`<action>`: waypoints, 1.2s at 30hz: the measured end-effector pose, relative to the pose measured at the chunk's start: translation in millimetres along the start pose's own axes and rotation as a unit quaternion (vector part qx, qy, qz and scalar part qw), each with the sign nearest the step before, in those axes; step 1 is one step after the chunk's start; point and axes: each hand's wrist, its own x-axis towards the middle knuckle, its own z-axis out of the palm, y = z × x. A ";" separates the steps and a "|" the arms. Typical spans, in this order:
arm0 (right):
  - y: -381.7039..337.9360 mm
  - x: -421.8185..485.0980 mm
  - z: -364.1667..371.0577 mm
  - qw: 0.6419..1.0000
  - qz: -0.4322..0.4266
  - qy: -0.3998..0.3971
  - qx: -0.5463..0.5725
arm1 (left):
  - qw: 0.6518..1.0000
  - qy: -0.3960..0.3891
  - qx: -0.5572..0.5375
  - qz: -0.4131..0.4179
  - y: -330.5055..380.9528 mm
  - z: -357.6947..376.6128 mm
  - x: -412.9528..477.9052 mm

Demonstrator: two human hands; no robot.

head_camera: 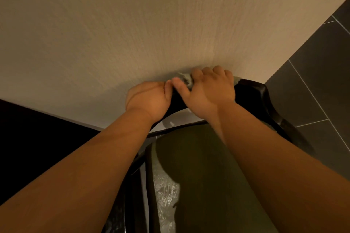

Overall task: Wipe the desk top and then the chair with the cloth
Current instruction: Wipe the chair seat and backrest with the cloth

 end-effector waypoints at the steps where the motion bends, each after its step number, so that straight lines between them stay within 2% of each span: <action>1: 6.3 -1.0 1.9 1.000 0.000 0.015 0.008 | 1.000 0.005 0.000 0.000 -0.7 0.9 0.4; 7: 39.6 -10.9 20.3 0.987 0.059 0.147 -0.010 | 1.000 0.015 -0.010 0.005 -3.5 5.2 -1.3; 10: 21.3 -7.2 21.1 0.991 0.066 0.116 -0.006 | 1.000 0.017 0.011 0.007 -2.2 6.1 1.0; 13: 9.1 -6.2 22.4 0.995 0.009 0.099 -0.030 | 1.000 0.016 0.011 0.004 -2.0 6.6 1.4; 16: 30.3 -9.9 23.8 0.993 -0.025 0.104 -0.055 | 1.000 0.014 0.015 0.004 -1.0 7.3 0.9; 20: 47.6 -15.4 22.1 0.985 0.051 0.151 -0.063 | 1.000 0.021 -0.001 0.002 -1.4 7.6 -0.4; 22: 28.9 -11.2 25.2 0.987 0.073 0.130 -0.053 | 1.000 0.023 0.005 0.003 -2.6 8.8 -0.1; 25: 9.7 -7.8 33.4 0.991 -0.012 0.121 -0.049 | 1.000 0.028 0.011 -0.001 -1.1 7.3 0.7; 28: 34.7 -10.3 33.7 0.986 -0.096 0.108 -0.088 | 1.000 0.021 0.014 -0.002 -0.3 6.9 0.6; 30: 62.3 -14.9 29.4 0.985 -0.067 0.131 -0.092 | 1.000 0.016 0.012 0.001 1.1 7.1 1.3; 33: 93.0 -26.6 21.3 0.979 0.034 0.186 -0.082 | 1.000 0.018 -0.005 -0.004 0.5 8.1 2.4; 36: 86.1 -27.4 20.4 0.969 0.106 0.212 -0.063 | 1.000 0.024 0.004 -0.008 0.7 8.9 1.9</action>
